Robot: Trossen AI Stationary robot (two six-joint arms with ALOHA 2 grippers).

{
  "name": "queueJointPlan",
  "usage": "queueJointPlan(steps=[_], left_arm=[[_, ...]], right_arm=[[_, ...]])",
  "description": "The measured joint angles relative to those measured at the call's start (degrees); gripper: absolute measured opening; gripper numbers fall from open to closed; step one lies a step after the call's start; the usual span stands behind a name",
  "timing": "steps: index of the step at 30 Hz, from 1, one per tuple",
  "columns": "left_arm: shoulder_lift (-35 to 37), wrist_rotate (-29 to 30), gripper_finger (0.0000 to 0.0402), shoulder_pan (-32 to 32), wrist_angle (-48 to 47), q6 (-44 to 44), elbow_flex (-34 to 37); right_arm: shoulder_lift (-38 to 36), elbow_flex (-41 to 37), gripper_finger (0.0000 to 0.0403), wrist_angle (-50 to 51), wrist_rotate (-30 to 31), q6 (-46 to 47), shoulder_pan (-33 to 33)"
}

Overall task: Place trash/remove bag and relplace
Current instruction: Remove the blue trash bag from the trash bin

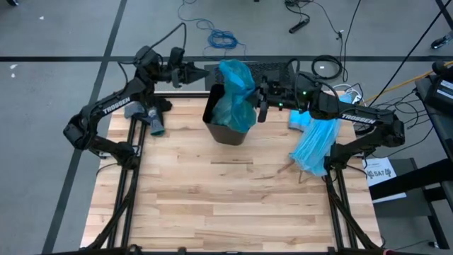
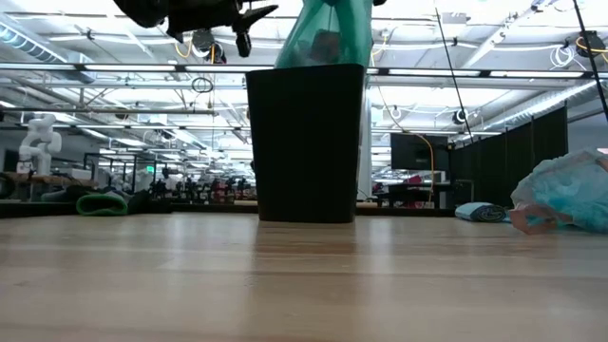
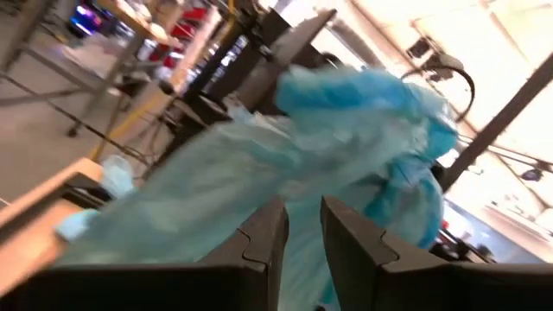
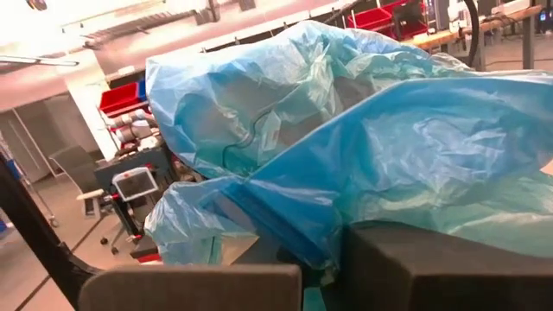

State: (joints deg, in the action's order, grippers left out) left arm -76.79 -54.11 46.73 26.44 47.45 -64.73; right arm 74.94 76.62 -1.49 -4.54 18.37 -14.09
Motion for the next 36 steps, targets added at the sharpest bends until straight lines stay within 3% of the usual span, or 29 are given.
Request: queueJointPlan(steps=[10, 18, 22, 28, 36], left_arm=[[0.00, -2.25, 0.0057, 6.18, -0.02, 0.12, 0.00], [0.00, -4.81, 0.0045, 6.89, -0.03, 0.13, 0.00], [0.00, -5.80, 0.0045, 6.89, -0.02, 0.12, 0.02], [0.00, -6.98, 0.0044, 6.89, -0.04, 0.02, 0.02], [0.00, -7.47, 0.0044, 6.89, -0.04, -0.27, 0.02]], right_arm=[[-0.20, 0.28, 0.0000, -7.53, -0.03, 0.99, -2.28], [0.15, 10.21, 0.0000, 2.36, 1.67, -3.79, -4.41], [0.15, 18.70, 0.0000, 13.65, 5.52, -8.10, -5.51], [0.10, 29.35, 0.0000, 30.40, 16.75, -12.18, -5.42], [0.33, 28.60, 0.0000, 52.42, 28.99, -0.20, -5.40]])
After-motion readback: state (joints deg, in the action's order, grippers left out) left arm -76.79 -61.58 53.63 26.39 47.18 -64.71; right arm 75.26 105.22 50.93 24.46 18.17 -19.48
